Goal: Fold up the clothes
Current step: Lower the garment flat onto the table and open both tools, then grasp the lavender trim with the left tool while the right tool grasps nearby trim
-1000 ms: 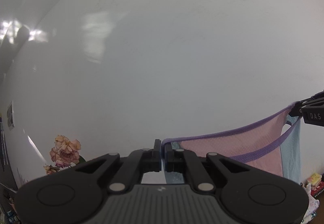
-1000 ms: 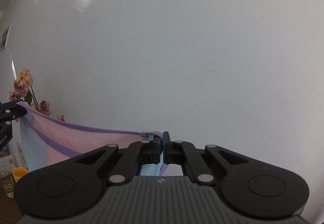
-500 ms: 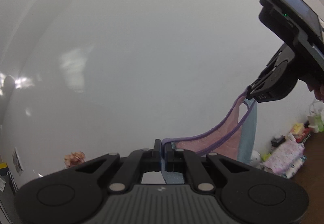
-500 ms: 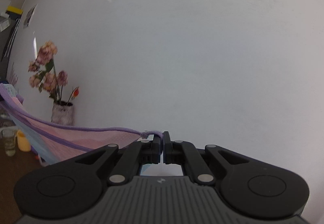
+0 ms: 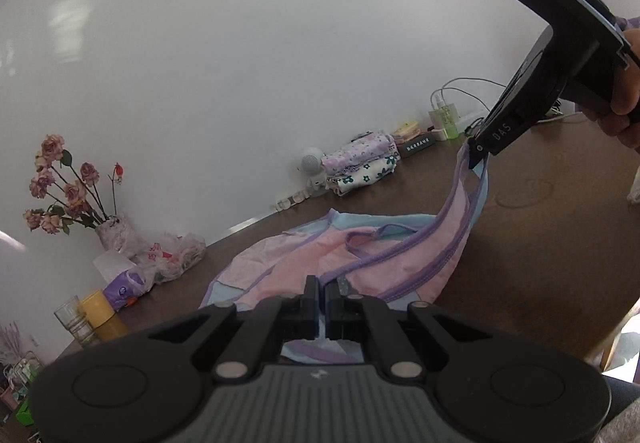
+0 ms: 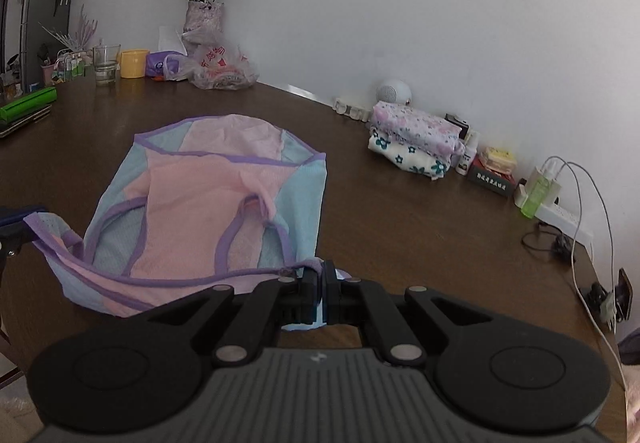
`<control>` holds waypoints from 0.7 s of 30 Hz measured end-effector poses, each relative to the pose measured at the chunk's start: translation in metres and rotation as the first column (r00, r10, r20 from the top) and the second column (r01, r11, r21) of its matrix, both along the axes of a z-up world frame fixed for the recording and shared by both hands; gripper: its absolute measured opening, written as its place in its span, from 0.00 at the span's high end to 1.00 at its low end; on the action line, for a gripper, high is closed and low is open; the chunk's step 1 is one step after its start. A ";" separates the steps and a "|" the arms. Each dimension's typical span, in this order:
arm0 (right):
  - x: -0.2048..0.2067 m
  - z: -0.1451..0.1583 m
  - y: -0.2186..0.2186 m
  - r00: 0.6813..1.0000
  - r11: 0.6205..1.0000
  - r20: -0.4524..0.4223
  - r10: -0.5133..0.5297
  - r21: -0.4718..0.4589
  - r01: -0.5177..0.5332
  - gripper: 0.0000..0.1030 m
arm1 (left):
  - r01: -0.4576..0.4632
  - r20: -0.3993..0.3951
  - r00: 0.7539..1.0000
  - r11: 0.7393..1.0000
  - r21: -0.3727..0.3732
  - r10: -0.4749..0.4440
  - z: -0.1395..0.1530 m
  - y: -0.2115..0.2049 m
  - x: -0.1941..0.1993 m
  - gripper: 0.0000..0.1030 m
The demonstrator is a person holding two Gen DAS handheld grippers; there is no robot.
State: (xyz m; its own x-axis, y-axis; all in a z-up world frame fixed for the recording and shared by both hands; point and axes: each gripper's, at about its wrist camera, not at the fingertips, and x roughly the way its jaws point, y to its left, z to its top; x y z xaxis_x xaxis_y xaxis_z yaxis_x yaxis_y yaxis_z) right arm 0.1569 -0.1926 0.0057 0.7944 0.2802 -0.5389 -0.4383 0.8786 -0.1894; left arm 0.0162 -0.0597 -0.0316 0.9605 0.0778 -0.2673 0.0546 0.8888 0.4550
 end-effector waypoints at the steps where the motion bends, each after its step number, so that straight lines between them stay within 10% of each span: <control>1: -0.007 -0.005 -0.003 1.000 1.000 -0.006 -0.009 0.006 0.009 0.99 | 0.012 -0.010 1.000 1.000 0.009 -0.011 0.004 0.000 -0.004 0.96; 6: -0.030 -0.020 -0.019 0.998 0.999 -0.040 -0.050 0.005 0.050 0.98 | 0.080 -0.089 0.993 0.997 0.022 -0.078 -0.005 -0.020 -0.033 0.81; 8: -0.035 -0.021 -0.025 0.997 0.999 -0.067 -0.050 0.004 0.050 0.84 | 0.144 -0.135 0.980 0.990 -0.008 -0.144 -0.008 -0.022 -0.044 0.52; 10: -0.041 -0.021 -0.032 0.994 0.999 -0.095 -0.046 0.004 0.047 0.59 | 0.207 -0.166 0.963 0.977 -0.051 -0.212 -0.004 -0.018 -0.053 0.48; 21: -0.013 0.011 -0.047 0.981 0.991 -0.177 0.078 0.121 -0.057 0.63 | 0.210 -0.290 0.907 0.926 -0.313 -0.304 0.055 0.025 -0.008 0.41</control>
State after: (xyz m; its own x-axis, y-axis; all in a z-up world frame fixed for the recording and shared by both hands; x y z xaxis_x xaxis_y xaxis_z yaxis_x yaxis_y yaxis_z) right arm 0.1440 -0.2391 0.0168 0.6635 0.3983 -0.6333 -0.5154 0.8569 -0.0010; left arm 0.0085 -0.0350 0.0231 0.7905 -0.2799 -0.5448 0.4023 0.9080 0.1172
